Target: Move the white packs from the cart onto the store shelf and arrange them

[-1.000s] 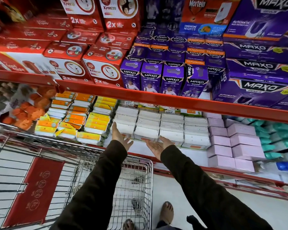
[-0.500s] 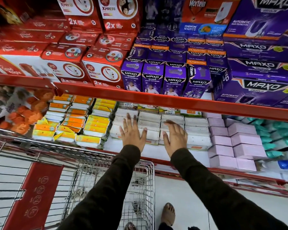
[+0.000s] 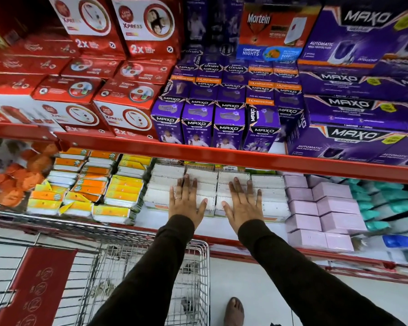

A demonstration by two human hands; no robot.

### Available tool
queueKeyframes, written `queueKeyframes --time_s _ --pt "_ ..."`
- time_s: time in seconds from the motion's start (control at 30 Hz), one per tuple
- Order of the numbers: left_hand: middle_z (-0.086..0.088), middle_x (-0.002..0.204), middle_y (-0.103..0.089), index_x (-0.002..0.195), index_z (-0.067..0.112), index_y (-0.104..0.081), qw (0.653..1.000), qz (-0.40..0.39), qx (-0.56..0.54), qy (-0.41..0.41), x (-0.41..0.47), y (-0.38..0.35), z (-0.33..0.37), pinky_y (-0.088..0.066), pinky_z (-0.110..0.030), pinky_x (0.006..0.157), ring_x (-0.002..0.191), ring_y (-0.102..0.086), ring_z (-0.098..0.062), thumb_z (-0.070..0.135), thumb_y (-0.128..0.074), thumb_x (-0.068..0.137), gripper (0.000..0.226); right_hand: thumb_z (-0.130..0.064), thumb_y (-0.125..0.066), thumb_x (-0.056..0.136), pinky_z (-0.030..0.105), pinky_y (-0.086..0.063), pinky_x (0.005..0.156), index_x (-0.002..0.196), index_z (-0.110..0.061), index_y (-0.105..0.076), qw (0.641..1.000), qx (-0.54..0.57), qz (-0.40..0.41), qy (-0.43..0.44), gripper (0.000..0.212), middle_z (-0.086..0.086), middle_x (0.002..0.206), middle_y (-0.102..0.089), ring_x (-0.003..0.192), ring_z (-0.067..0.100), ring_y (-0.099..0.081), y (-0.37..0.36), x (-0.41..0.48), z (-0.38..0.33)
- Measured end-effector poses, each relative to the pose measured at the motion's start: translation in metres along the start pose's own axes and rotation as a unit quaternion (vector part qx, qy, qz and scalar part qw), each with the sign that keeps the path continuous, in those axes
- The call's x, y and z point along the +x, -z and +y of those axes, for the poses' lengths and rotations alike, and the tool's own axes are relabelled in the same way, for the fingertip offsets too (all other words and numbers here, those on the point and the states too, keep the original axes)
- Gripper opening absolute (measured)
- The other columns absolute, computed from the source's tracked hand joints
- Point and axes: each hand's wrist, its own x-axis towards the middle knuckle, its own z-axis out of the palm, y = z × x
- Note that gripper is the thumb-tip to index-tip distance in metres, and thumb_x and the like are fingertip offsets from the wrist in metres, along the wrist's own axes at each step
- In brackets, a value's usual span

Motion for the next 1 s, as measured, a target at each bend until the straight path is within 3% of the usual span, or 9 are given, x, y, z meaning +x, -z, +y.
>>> queueKeyframes --time_s 0.1,0.27,0.37,0.47,0.63,0.8,0.87,0.93,1.0 --pt "-0.008 0.164 0.02 0.143 0.02 0.028 1.0 -0.001 0.0 0.003 0.001 -0.001 0.0 0.009 -0.047 0.122 0.152 0.015 -0.028 0.062 0.02 0.072 0.083 -0.061 0.009 0.083 0.053 0.013 0.117 0.155 -0.026 0.01 1.0 0.008 0.0 -0.002 0.08 -0.006 0.159 0.025 0.147 0.029 0.024 0.001 0.001 -0.001" --pt "-0.008 0.163 0.02 0.15 0.017 0.024 0.999 0.046 0.02 0.003 -0.001 0.006 0.012 0.019 -0.046 0.119 0.152 0.015 -0.027 0.071 0.025 0.077 0.091 -0.058 -0.015 0.096 0.045 0.022 0.118 0.156 -0.023 0.005 0.999 0.02 0.04 0.024 0.072 -0.001 0.163 0.012 0.149 0.027 0.016 0.008 -0.002 0.01" --pt "-0.006 0.164 0.015 0.154 0.019 0.013 0.997 0.06 0.001 -0.044 0.003 0.009 0.037 0.026 -0.043 0.114 0.152 0.013 -0.026 0.07 0.017 0.082 0.088 -0.055 -0.01 0.093 0.045 0.021 0.115 0.157 -0.02 -0.003 0.998 0.007 0.062 -0.014 0.074 0.003 0.164 0.002 0.15 0.027 0.01 0.01 -0.006 0.026" --pt "-0.008 0.166 0.0 0.156 0.018 0.002 0.996 0.059 -0.016 -0.071 0.008 0.005 0.059 0.019 -0.044 0.119 0.153 0.0 -0.028 0.067 0.006 0.089 0.083 -0.058 0.003 0.085 0.048 0.024 0.116 0.156 -0.017 0.002 0.996 0.017 0.041 -0.075 0.082 0.005 0.163 0.007 0.15 0.03 0.014 0.005 -0.007 0.042" --pt "-0.006 0.164 0.02 0.156 0.02 0.015 0.999 0.01 0.006 -0.051 0.009 -0.01 0.066 0.012 -0.048 0.122 0.152 0.016 -0.028 0.058 -0.016 0.098 0.076 -0.056 -0.019 0.098 0.053 0.014 0.117 0.155 -0.018 0.011 0.996 0.014 0.007 -0.084 0.075 0.004 0.163 0.015 0.149 0.033 0.018 0.002 -0.009 0.049" --pt "-0.007 0.164 0.021 0.154 0.019 0.018 0.998 -0.008 -0.008 -0.056 0.011 -0.006 0.065 0.01 -0.048 0.124 0.151 0.019 -0.027 0.057 -0.017 0.099 0.076 -0.056 -0.02 0.099 0.053 0.012 0.119 0.155 -0.019 0.01 0.997 0.016 -0.009 -0.079 0.074 0.004 0.163 0.016 0.148 0.03 0.02 0.009 -0.008 0.05" --pt "-0.009 0.164 0.019 0.154 0.018 0.017 0.997 0.008 -0.032 -0.063 0.002 0.001 0.065 0.009 -0.048 0.124 0.151 0.017 -0.028 0.059 -0.007 0.094 0.076 -0.055 -0.018 0.096 0.054 0.007 0.118 0.157 -0.017 -0.005 0.998 -0.003 0.038 -0.052 0.073 0.007 0.164 0.003 0.149 0.029 0.012 0.017 -0.019 0.048" --pt "-0.011 0.165 0.011 0.155 0.016 0.01 0.996 0.052 -0.045 -0.062 -0.01 0.009 0.062 0.006 -0.048 0.123 0.152 0.011 -0.029 0.058 -0.001 0.089 0.079 -0.053 -0.022 0.093 0.058 -0.01 0.119 0.153 -0.013 -0.025 0.993 -0.026 0.112 -0.034 0.072 0.008 0.162 -0.017 0.15 0.031 -0.007 0.024 -0.032 0.044" --pt "-0.013 0.166 0.001 0.157 0.013 -0.002 0.991 0.1 -0.04 -0.082 -0.029 0.018 0.059 0.001 -0.049 0.124 0.153 0.001 -0.03 0.056 -0.006 0.092 0.078 -0.051 -0.027 0.094 0.059 -0.019 0.117 0.153 -0.013 -0.026 0.987 -0.021 0.16 -0.009 0.071 0.007 0.162 -0.019 0.15 0.031 -0.014 0.029 -0.046 0.036"
